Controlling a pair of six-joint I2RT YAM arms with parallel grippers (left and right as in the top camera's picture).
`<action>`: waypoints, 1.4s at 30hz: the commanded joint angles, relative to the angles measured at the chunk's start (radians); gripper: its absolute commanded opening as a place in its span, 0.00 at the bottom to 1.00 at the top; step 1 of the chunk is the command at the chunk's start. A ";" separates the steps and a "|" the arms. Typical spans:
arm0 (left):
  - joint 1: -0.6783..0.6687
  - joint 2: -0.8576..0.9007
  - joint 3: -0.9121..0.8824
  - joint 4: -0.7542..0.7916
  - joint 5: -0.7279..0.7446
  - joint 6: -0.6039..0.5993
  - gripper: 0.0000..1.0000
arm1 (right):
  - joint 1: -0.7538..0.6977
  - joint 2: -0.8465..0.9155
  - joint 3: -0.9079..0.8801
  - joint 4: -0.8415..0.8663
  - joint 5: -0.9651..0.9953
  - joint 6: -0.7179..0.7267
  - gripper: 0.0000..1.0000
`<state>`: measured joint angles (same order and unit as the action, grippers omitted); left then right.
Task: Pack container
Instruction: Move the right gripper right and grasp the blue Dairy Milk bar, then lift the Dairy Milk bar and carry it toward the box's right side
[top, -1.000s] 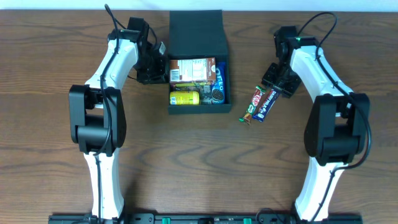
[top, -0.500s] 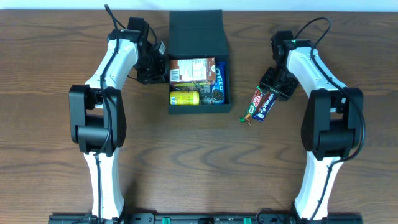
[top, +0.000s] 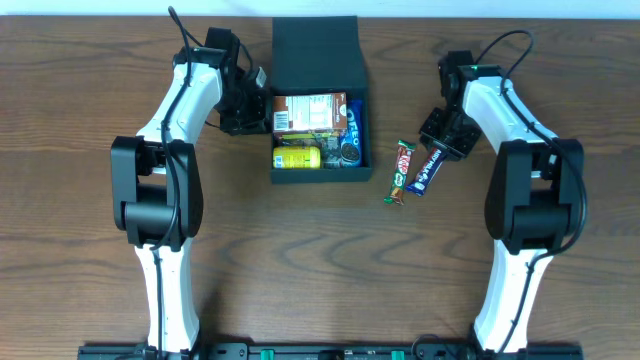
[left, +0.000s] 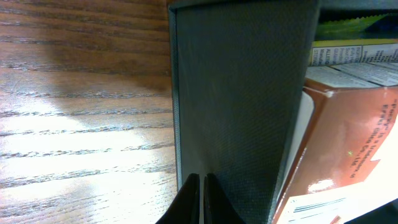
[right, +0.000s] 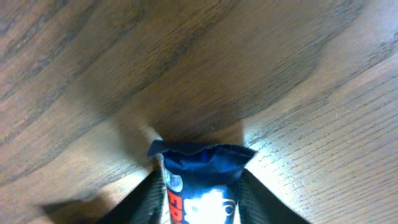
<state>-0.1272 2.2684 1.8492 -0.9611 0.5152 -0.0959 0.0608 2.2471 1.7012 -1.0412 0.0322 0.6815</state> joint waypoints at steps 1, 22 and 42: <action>-0.008 -0.032 -0.006 0.000 -0.002 0.013 0.06 | -0.012 0.031 -0.003 0.002 0.012 -0.006 0.33; -0.008 -0.032 -0.006 0.000 -0.002 0.006 0.06 | 0.029 0.031 0.442 -0.216 -0.109 -0.302 0.13; -0.008 -0.032 -0.006 0.000 -0.021 0.005 0.06 | 0.174 0.032 0.702 -0.230 0.019 -0.504 0.45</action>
<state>-0.1295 2.2684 1.8492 -0.9607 0.5053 -0.0967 0.2615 2.2883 2.4187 -1.2907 -0.0742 0.2234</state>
